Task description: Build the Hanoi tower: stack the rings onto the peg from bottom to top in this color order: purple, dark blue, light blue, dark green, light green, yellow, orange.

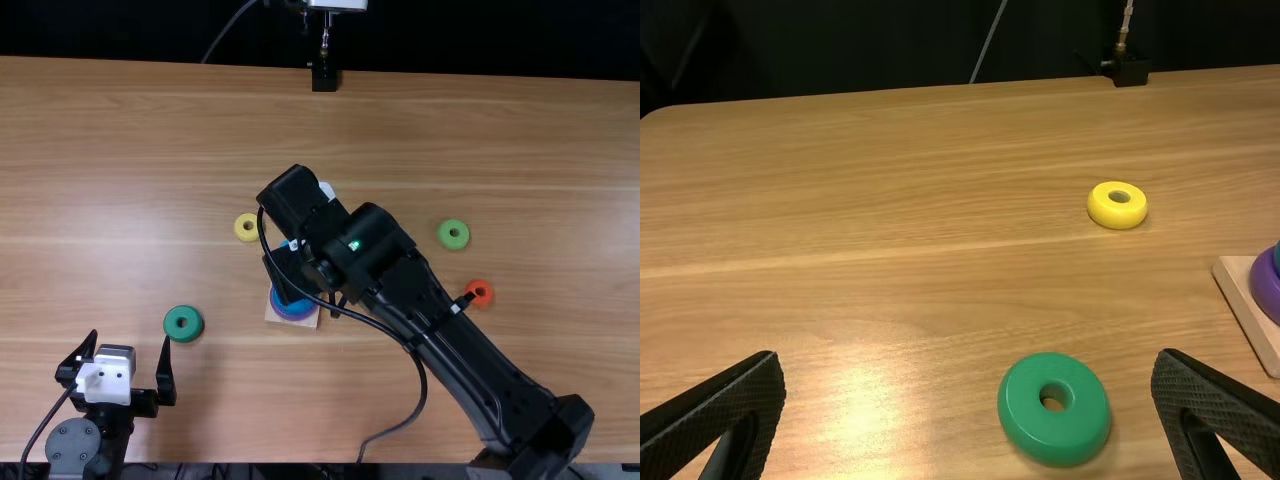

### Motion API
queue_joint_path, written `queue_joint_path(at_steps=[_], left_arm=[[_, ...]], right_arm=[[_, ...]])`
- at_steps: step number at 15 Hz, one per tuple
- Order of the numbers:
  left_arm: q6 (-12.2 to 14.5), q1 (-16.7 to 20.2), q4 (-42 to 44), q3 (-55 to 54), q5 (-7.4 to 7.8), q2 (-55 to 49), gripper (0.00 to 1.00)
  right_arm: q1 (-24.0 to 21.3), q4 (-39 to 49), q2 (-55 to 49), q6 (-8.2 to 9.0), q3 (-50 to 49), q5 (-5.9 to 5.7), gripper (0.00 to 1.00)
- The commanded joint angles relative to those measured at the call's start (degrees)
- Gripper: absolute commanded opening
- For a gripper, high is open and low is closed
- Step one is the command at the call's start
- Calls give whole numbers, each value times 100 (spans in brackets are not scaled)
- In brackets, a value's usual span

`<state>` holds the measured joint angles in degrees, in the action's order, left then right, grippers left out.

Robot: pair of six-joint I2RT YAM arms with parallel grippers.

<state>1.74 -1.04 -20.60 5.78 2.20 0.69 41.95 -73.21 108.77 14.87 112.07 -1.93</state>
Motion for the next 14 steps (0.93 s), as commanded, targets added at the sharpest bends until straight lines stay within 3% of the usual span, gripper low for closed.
queue_joint_path(at_steps=[1,14], left_arm=[[100,-2,-492,-578,107,-69,100],[100,7,-492,-578,107,-69,100]], right_arm=[[85,6,144,-21,227,4,7],[120,-57,347,-95,104,-28,7]])
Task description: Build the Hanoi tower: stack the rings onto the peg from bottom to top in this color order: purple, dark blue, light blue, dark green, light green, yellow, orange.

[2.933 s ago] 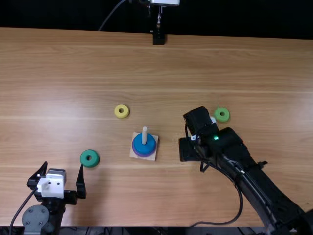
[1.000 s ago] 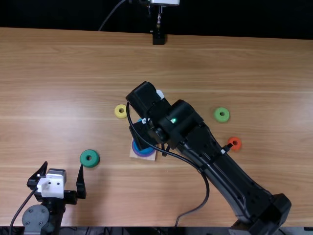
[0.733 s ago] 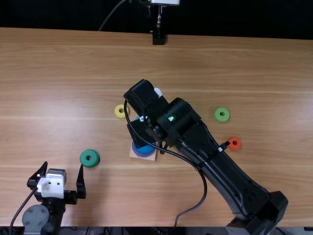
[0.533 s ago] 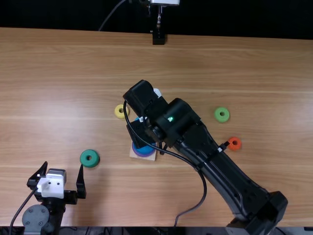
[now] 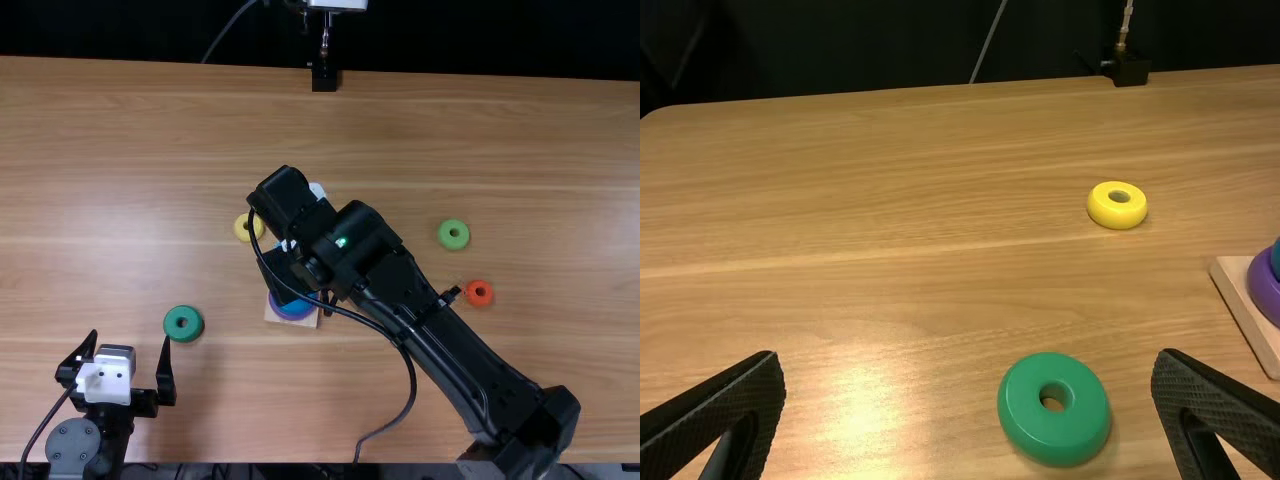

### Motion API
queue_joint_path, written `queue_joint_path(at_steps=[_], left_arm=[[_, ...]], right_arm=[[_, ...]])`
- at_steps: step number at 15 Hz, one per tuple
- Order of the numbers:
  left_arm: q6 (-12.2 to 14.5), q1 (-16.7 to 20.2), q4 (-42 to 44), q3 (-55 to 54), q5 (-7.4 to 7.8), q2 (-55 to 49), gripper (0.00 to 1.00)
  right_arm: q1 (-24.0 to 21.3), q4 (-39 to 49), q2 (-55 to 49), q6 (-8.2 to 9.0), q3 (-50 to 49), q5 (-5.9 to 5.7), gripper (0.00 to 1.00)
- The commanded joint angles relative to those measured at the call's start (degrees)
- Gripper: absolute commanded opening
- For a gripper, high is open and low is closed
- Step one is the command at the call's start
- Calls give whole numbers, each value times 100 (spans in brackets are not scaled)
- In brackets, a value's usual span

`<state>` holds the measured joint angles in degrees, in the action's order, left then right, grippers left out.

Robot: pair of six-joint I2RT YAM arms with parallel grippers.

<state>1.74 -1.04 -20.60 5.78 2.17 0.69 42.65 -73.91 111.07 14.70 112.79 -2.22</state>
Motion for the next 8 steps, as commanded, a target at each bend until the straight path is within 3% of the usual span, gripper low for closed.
queue_joint_path(at_steps=[1,3,4,5,6,8], left_arm=[[100,7,-492,-578,109,-69,100],[100,7,-492,-578,109,-69,100],[100,-2,-492,-578,109,-69,100],[100,7,-492,-578,109,-69,100],[100,7,-492,-578,109,-69,100],[100,7,-492,-578,109,-69,100]], right_arm=[[41,12,117,-78,32,0,7],[32,23,117,-78,50,0,8],[32,23,126,-78,67,11,19],[32,-9,126,-57,76,11,64],[32,-19,126,-57,32,11,100],[32,-30,143,-67,32,0,100]])
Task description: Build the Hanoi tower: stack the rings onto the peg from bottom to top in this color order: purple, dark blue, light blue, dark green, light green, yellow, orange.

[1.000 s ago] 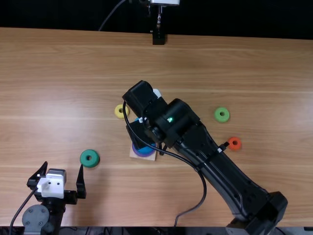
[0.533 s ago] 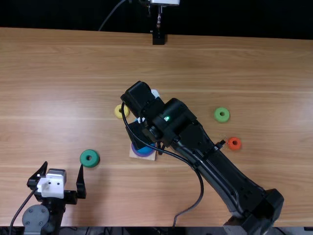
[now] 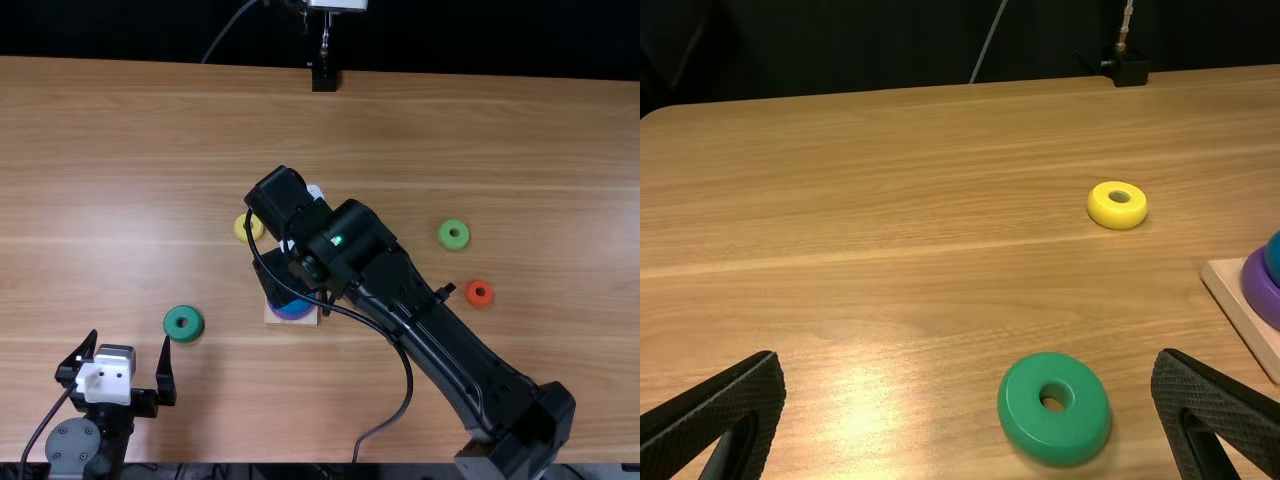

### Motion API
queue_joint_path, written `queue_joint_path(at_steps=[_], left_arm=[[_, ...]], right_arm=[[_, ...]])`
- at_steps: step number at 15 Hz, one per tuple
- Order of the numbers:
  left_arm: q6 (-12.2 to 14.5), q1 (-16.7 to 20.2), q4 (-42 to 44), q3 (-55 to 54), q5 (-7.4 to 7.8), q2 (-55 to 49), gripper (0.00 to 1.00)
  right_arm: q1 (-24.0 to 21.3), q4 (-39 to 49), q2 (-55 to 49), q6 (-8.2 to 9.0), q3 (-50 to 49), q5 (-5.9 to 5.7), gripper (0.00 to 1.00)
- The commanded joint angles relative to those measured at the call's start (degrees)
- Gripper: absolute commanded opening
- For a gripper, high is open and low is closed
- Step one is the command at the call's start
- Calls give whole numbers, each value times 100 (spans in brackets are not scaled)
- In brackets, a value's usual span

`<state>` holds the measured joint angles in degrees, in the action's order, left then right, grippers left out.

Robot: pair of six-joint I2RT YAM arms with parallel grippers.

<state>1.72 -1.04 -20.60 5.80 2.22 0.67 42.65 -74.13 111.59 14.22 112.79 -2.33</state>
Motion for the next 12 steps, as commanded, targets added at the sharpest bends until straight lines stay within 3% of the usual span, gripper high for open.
queue_joint_path(at_steps=[1,5,7,12], left_arm=[[103,7,-492,-580,105,-67,100],[103,7,-492,-580,105,-67,100],[103,7,-492,-580,105,-67,100],[103,7,-492,-580,105,-67,100]], right_arm=[[32,24,91,2,50,1,100],[15,214,73,65,182,11,100],[-11,804,47,65,103,11,100],[-829,2597,-1069,76,-1093,-31,100]])
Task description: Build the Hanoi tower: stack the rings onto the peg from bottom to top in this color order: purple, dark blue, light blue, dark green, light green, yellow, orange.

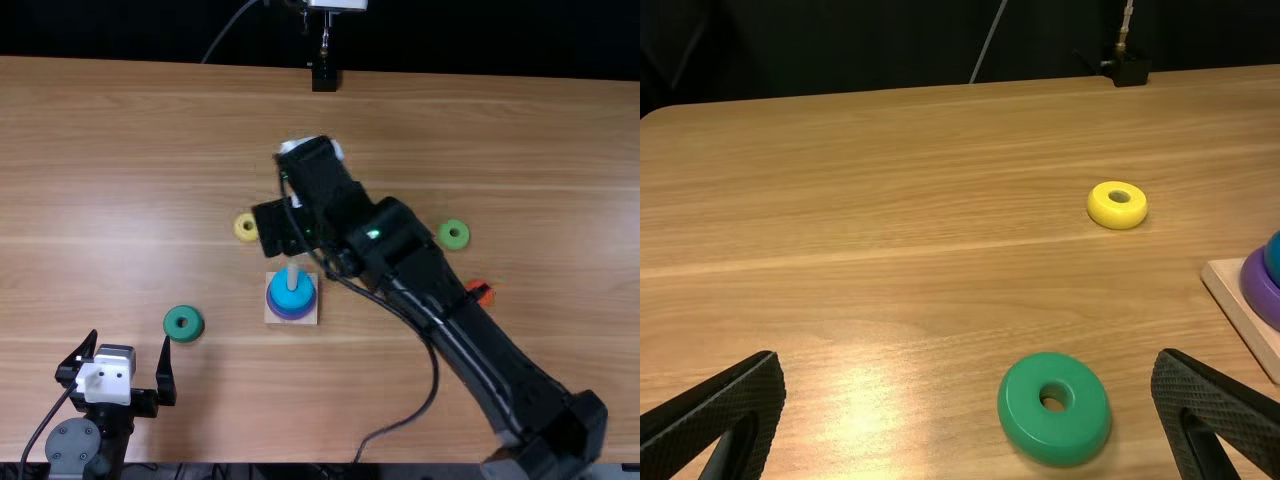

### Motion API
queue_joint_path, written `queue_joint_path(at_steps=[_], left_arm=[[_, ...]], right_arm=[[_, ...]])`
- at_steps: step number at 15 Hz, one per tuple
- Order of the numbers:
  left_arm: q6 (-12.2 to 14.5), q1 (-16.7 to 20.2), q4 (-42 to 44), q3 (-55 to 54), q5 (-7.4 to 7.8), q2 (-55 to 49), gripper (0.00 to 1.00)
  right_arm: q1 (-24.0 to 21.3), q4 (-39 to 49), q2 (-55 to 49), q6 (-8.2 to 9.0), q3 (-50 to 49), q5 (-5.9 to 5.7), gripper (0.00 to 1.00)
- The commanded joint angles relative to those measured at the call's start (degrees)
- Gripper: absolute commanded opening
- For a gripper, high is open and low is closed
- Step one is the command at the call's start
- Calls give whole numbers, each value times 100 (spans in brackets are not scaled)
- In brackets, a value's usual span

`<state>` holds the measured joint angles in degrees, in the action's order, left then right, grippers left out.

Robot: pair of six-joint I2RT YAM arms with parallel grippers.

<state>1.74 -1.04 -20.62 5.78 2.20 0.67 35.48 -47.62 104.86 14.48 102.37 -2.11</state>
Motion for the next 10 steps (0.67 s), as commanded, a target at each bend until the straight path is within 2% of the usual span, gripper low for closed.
queue_joint_path(at_steps=[1,3,6,7,8,10], left_arm=[[100,7,-490,-578,107,-67,100],[100,7,-490,-578,107,-67,100],[100,7,-490,-578,107,-67,100],[100,7,-490,-578,107,-67,100],[100,7,-490,-578,107,-67,100],[100,7,-490,-578,107,-67,100]], right_arm=[[-305,294,-660,29,-411,-53,100],[-736,821,-1389,-14,-1333,-95,100],[-1422,1560,-2426,-66,-2608,-422,100],[-1694,1749,-2822,-119,-3038,-432,100],[-1949,1950,-3182,-246,-3443,-432,100],[-2353,2741,-3947,-604,-4366,-411,100]])
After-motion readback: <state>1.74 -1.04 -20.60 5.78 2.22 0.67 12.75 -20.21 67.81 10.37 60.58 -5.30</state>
